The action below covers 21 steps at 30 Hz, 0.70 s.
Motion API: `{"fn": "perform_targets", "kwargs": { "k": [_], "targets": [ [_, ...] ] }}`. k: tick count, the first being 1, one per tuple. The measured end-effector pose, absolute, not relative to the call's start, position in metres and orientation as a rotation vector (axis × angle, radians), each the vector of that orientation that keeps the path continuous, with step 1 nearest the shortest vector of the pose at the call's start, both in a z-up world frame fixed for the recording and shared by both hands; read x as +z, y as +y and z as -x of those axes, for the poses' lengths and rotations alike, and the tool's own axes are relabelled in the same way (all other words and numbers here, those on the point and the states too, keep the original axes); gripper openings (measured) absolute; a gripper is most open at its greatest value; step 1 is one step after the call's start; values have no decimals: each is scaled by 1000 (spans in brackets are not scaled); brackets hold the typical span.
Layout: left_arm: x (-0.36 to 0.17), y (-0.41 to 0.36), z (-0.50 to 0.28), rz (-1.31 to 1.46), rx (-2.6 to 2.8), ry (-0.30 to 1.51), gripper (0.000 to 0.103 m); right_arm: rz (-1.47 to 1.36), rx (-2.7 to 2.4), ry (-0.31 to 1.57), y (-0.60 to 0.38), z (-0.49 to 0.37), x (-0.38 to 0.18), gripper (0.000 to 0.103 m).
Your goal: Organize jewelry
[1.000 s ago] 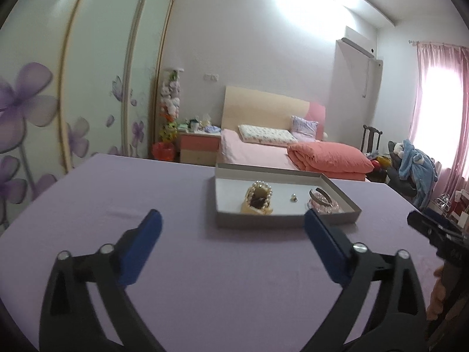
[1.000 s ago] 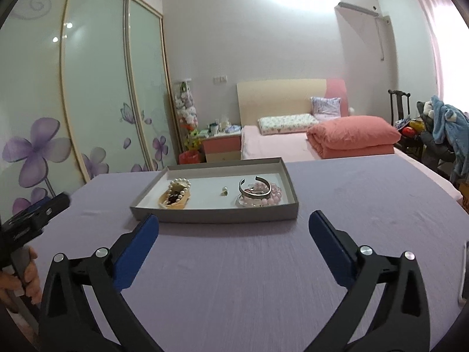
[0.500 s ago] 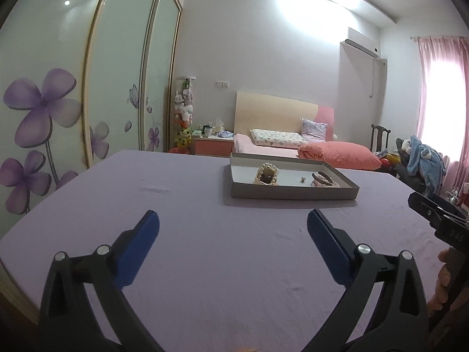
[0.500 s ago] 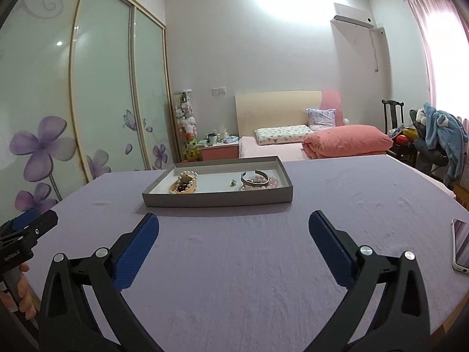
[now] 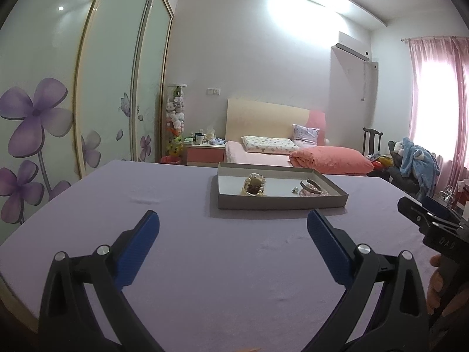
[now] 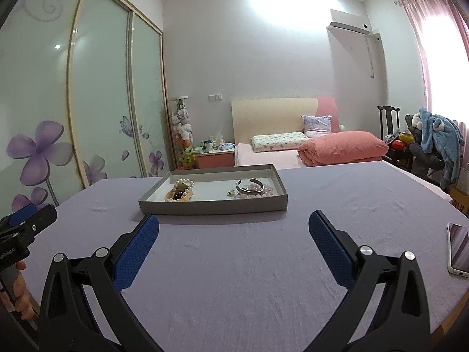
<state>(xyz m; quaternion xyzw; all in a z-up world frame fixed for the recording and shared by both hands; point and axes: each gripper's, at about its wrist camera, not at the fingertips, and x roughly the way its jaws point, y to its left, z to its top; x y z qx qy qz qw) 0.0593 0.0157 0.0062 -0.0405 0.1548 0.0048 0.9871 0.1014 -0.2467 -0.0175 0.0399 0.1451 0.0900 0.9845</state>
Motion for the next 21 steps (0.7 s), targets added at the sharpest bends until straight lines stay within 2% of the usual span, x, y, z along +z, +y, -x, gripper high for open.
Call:
{"fn": "perform_targets", "kwargs": {
  "k": [21],
  "targets": [
    [3,18,-62,90,-5,328,99,-73,192,293,-243,-99,-16,101]
  ]
}}
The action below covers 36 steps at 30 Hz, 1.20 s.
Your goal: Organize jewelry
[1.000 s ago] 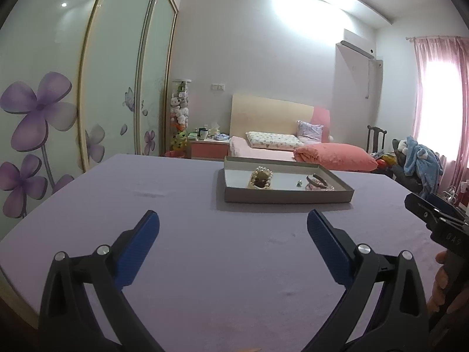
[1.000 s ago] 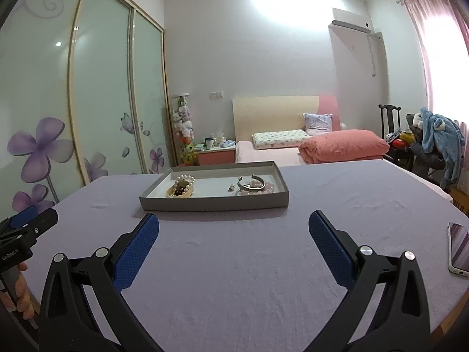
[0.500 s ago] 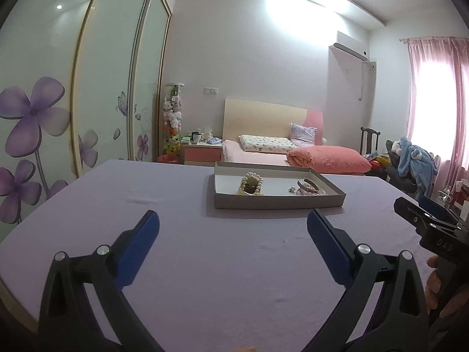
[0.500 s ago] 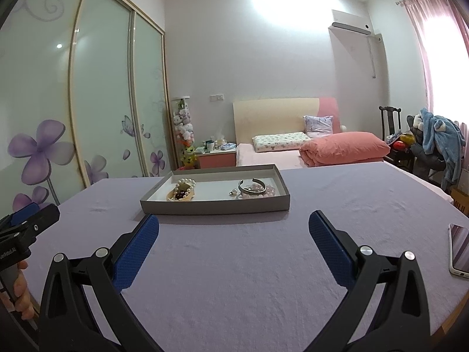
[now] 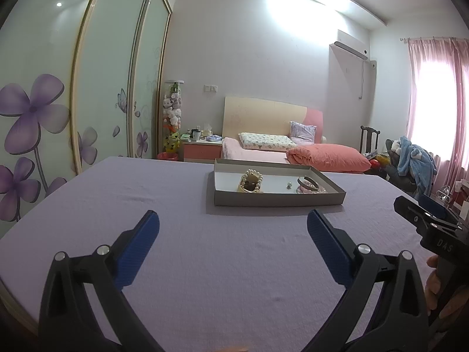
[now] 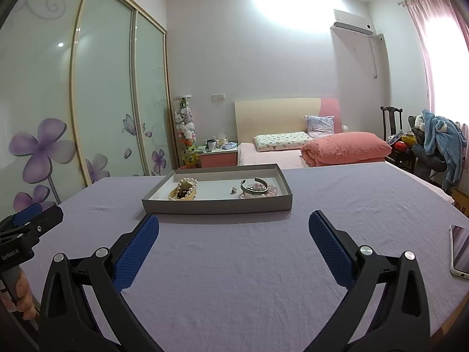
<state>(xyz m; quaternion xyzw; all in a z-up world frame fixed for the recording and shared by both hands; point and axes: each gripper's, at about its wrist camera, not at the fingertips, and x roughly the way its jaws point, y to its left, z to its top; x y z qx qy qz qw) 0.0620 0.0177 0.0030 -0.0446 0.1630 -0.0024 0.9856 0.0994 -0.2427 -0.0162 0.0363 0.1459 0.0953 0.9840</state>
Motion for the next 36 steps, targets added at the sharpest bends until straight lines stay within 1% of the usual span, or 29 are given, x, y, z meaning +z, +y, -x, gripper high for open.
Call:
{"fn": "perform_targets", "kwargs": {
  "k": [36],
  "targets": [
    [-1,14,-68,92,-15,350,99,-74,191,299,-243,-98,-18,101]
  ]
}}
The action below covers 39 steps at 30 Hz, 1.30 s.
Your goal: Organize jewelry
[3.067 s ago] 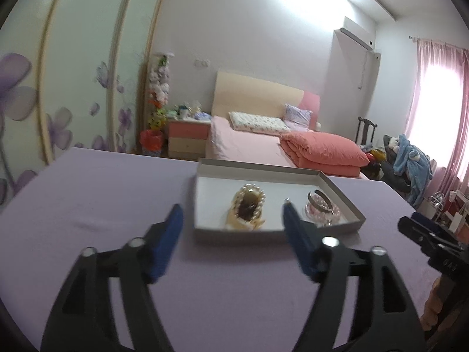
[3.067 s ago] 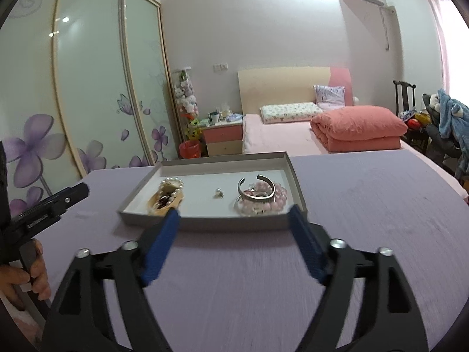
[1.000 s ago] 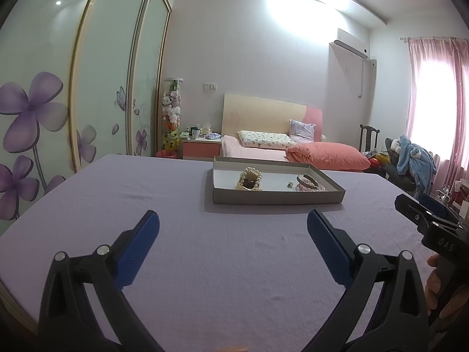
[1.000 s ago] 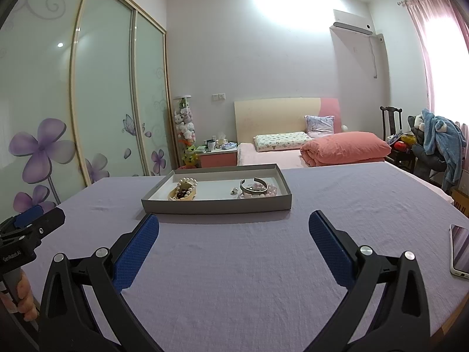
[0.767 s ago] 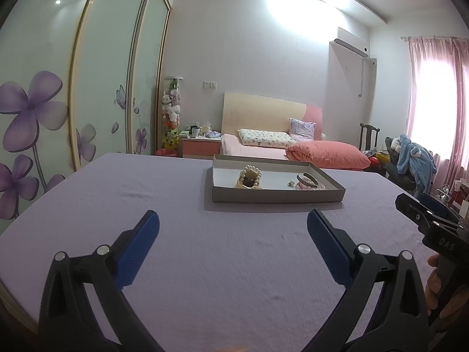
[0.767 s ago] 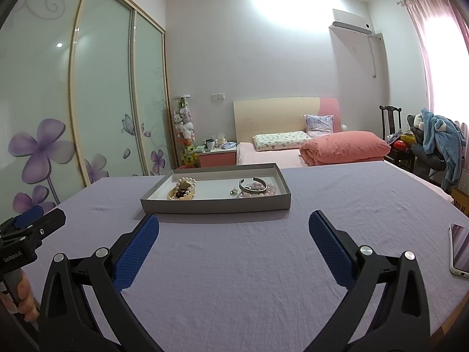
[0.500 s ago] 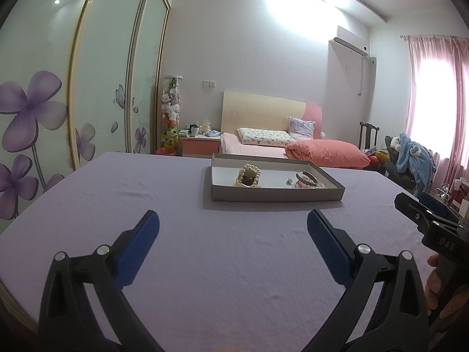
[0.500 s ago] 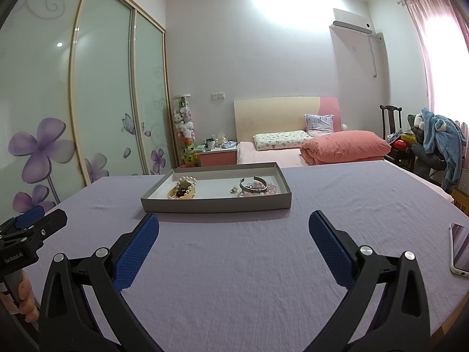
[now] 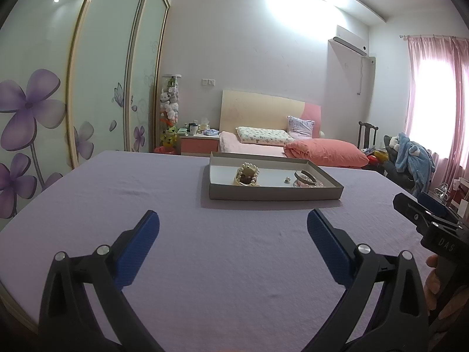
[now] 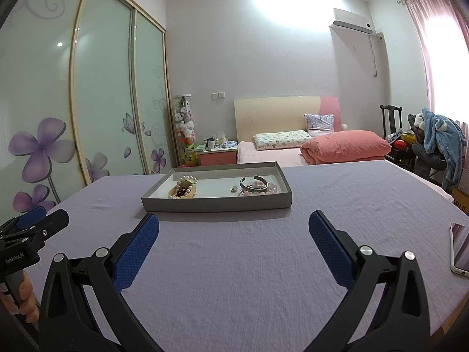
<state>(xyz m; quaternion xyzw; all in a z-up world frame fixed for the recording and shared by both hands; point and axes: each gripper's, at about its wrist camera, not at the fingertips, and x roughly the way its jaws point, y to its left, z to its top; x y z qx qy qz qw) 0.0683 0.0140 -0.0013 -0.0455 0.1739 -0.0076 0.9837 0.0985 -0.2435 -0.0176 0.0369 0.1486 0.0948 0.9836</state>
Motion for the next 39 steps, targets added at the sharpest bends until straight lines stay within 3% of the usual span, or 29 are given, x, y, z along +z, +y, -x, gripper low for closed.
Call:
{"fn": "perform_targets", "kwargs": {
  "k": [39],
  "targets": [
    [-7,0,-65,90,-18,351,99,-72,197,303,-240,-94,-22,101]
  ]
}}
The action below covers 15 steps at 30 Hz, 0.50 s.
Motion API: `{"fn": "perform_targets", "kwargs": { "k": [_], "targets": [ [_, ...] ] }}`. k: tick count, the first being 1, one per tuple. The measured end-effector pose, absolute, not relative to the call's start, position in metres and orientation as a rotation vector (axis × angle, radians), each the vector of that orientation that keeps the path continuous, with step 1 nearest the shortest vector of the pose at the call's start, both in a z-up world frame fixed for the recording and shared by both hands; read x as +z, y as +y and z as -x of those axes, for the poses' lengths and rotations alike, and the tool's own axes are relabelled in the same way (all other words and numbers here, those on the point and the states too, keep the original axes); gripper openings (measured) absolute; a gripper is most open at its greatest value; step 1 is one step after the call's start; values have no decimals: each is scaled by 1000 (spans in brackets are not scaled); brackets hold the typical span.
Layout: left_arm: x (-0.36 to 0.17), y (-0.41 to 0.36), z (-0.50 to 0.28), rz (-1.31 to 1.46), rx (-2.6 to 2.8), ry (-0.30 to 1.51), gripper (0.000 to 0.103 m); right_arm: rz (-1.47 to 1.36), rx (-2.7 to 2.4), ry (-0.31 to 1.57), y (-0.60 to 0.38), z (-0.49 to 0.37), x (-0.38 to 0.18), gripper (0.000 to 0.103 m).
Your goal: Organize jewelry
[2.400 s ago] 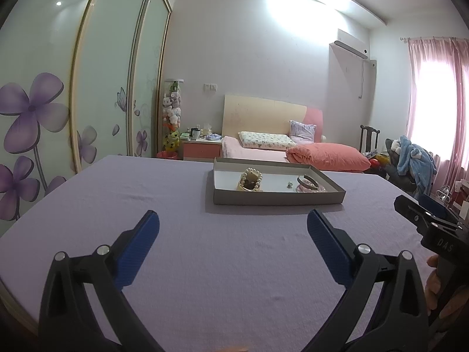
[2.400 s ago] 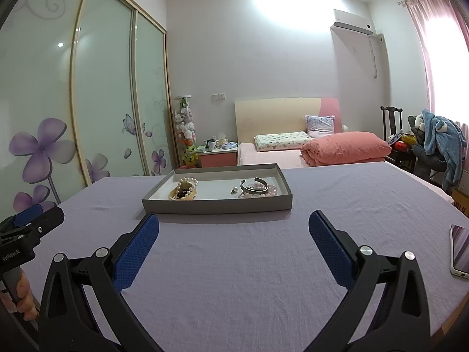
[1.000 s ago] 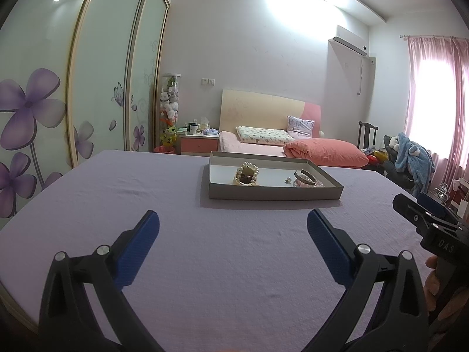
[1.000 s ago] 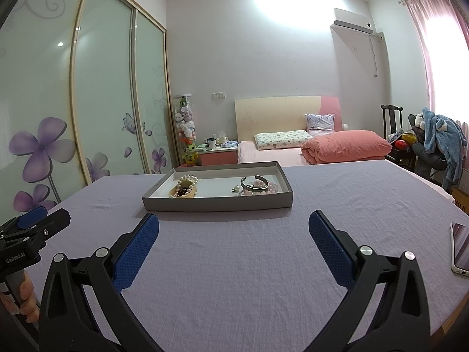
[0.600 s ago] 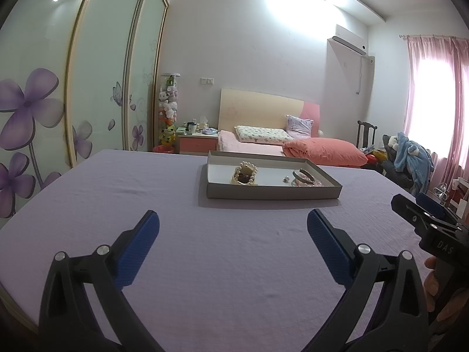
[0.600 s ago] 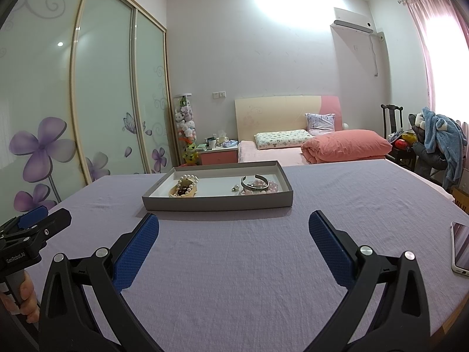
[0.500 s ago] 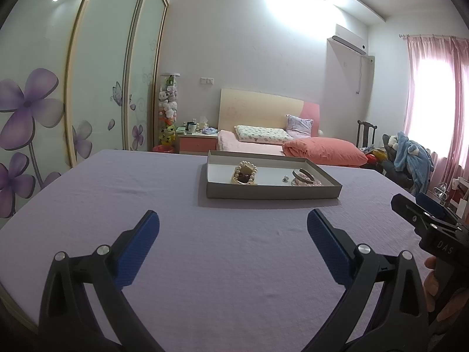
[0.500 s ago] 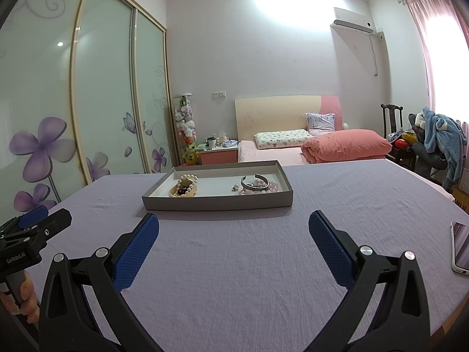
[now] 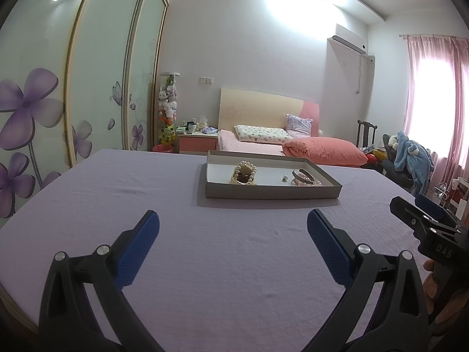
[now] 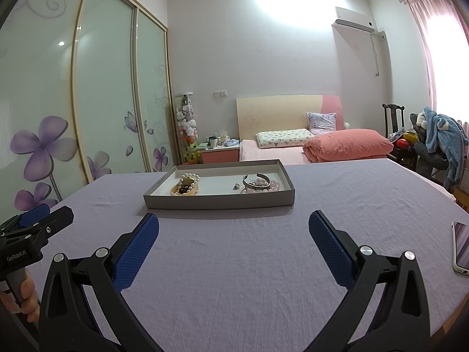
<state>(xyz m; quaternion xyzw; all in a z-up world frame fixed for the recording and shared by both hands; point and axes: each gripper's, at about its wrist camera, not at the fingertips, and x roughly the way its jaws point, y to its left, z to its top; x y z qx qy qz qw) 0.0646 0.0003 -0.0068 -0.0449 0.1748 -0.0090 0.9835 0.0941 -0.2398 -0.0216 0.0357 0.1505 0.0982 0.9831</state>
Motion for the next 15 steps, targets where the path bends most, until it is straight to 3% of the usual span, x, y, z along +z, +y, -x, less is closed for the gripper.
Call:
{"fn": "perform_targets", "kwargs": {
  "k": [15],
  "targets": [
    [-8,-2,-59,98,-22,357,99,-70,198,305,-239,-94,-22,101]
  ]
}}
